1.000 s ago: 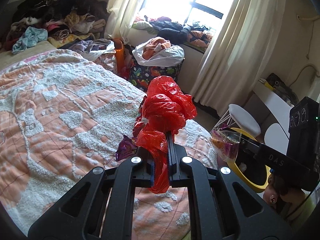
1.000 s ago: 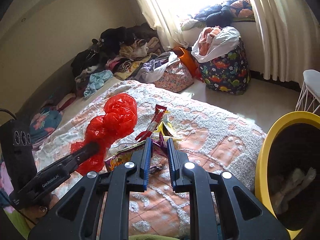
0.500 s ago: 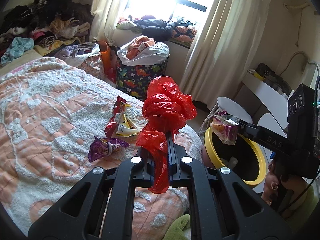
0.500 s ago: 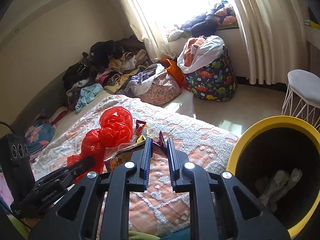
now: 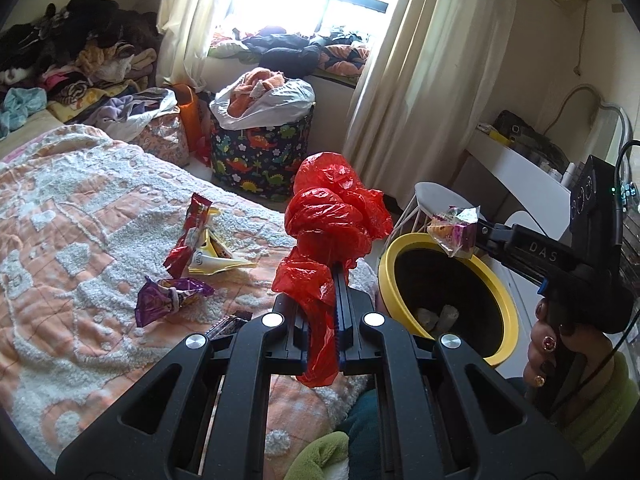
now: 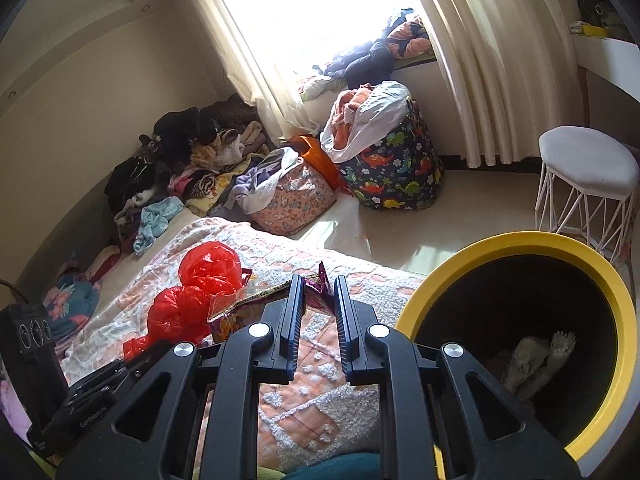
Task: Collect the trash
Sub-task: 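Carry the red bag and clear wrapper over the bin with both tools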
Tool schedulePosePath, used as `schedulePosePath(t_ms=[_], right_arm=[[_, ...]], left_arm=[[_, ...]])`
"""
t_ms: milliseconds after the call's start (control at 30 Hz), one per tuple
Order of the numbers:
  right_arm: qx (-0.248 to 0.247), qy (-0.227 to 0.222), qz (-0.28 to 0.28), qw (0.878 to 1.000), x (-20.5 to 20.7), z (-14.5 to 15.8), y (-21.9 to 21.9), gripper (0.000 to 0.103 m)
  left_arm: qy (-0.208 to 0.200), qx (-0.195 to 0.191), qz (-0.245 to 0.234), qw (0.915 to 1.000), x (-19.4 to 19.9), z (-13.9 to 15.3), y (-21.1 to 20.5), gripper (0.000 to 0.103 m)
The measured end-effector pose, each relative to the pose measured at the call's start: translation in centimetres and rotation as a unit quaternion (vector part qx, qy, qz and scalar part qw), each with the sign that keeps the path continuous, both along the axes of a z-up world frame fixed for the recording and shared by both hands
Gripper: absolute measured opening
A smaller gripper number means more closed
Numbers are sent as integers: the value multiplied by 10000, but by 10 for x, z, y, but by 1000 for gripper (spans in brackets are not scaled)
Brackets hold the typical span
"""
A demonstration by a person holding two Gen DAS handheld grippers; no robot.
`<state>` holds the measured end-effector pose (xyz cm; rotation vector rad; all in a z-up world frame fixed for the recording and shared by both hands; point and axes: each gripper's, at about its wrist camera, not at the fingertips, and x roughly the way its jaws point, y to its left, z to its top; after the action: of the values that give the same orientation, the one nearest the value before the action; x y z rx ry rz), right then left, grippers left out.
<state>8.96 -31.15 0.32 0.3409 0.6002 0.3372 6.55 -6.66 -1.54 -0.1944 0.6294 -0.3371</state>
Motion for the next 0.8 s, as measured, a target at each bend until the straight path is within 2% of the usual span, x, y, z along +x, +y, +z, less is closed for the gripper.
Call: schedulePosePath(t_ms=[400,800], right_arm=[[218,156,-610,9978,3,-5,-46,15],[66,196,-1276,9916,-1,-12,-86,15]], left_arm=[[-5,120,-336,9994,1,0,-31,5],[39,261,-746,9969,-1,-6,-63,5]])
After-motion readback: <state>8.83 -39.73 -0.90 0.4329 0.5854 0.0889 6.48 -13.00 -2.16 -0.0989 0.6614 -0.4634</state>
